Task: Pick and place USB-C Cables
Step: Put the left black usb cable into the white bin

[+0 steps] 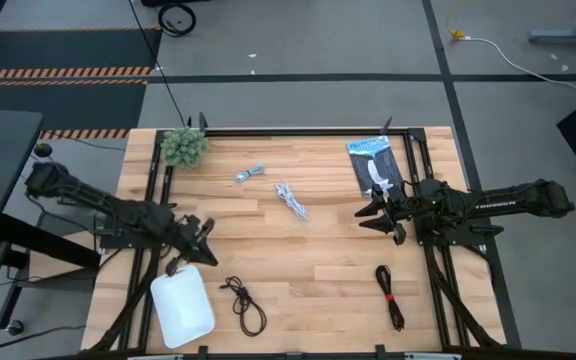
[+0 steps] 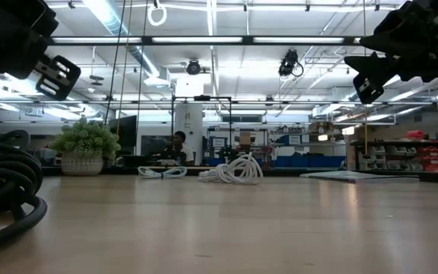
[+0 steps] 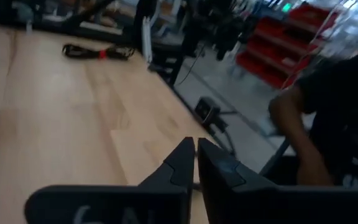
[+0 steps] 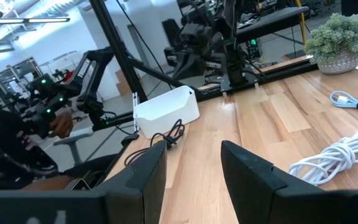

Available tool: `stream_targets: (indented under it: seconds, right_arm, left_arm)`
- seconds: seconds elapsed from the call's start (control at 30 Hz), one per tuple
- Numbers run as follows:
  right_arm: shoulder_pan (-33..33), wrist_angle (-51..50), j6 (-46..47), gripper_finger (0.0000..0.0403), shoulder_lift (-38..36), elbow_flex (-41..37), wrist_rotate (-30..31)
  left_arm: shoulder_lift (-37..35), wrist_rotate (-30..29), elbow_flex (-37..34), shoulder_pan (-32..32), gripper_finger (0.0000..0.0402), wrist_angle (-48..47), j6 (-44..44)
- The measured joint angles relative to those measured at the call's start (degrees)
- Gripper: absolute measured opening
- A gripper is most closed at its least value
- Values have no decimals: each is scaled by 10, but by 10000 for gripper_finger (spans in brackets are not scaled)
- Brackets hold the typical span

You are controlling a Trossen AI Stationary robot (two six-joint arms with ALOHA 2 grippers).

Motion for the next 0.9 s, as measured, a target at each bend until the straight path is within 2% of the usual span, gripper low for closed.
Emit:
stream_targets:
  seconds: [0.23,0.53,0.7,0.9]
  right_arm:
    - [0,0,0,159,0,0,0]
    - [0,0,0,159,0,0,0]
    - [0,0,0,159,0,0,0]
    - [0,0,0,159,0,0,0]
  left_arm:
    - [119,-107,66,-87,89,-18,31]
    - [267,-244,213,-156,169,-155,41]
    - [369,-262,328,-168,197,-271,39]
    - [494,-239,491,-160,204,-449,47]
